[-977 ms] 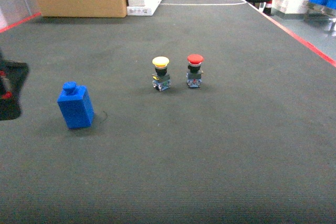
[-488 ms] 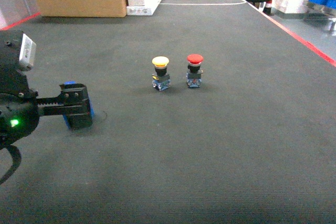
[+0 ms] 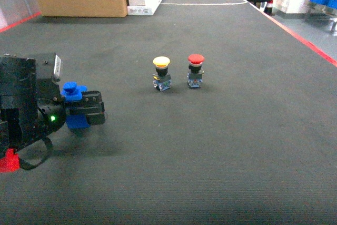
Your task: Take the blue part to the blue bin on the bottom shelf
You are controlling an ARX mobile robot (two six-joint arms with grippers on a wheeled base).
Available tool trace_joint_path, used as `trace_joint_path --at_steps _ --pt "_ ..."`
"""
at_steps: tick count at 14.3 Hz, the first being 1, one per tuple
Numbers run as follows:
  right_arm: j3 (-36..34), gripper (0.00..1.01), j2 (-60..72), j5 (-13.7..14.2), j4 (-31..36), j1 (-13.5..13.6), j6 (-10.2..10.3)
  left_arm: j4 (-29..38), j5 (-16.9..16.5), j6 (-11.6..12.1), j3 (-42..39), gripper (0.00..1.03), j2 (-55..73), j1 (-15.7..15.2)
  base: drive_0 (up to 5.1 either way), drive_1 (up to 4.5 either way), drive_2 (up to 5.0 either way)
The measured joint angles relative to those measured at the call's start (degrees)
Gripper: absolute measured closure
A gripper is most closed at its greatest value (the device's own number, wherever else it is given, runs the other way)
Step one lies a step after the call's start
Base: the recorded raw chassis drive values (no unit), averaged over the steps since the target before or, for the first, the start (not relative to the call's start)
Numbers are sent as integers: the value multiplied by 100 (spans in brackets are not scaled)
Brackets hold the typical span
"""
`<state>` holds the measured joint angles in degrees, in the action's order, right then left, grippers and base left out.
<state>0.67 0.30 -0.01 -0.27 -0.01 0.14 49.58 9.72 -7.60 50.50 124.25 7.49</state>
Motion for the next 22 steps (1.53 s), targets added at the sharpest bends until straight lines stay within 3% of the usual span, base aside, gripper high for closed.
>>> trace_joint_path --at_steps 1,5,6,11,14,17,18,20,22 --pt "0 3 0 0 0 0 0 17 -72 -4 48 5 72 -11 0 0 0" --pt "0 3 0 0 -2 0 0 118 -210 35 101 51 238 -48 0 0 0" --pt "0 3 0 0 0 0 0 160 -212 33 101 56 238 -55 0 0 0" --pt "0 3 0 0 0 0 0 269 -208 66 -149 58 127 -57 0 0 0" --pt "0 3 0 0 0 0 0 393 -70 203 -1558 59 -1362 13 0 0 0" --pt "0 3 0 0 -2 0 0 -699 -103 363 -3088 59 -4081 -317 0 0 0" --pt "0 3 0 0 -2 0 0 -1460 -94 400 -3434 59 -5265 -442 0 0 0" --pt "0 3 0 0 0 0 0 -2575 -46 437 -3523 59 -6922 -413 0 0 0" --pt "0 3 0 0 -2 0 0 -3805 269 461 -3521 59 -8505 -131 0 0 0"
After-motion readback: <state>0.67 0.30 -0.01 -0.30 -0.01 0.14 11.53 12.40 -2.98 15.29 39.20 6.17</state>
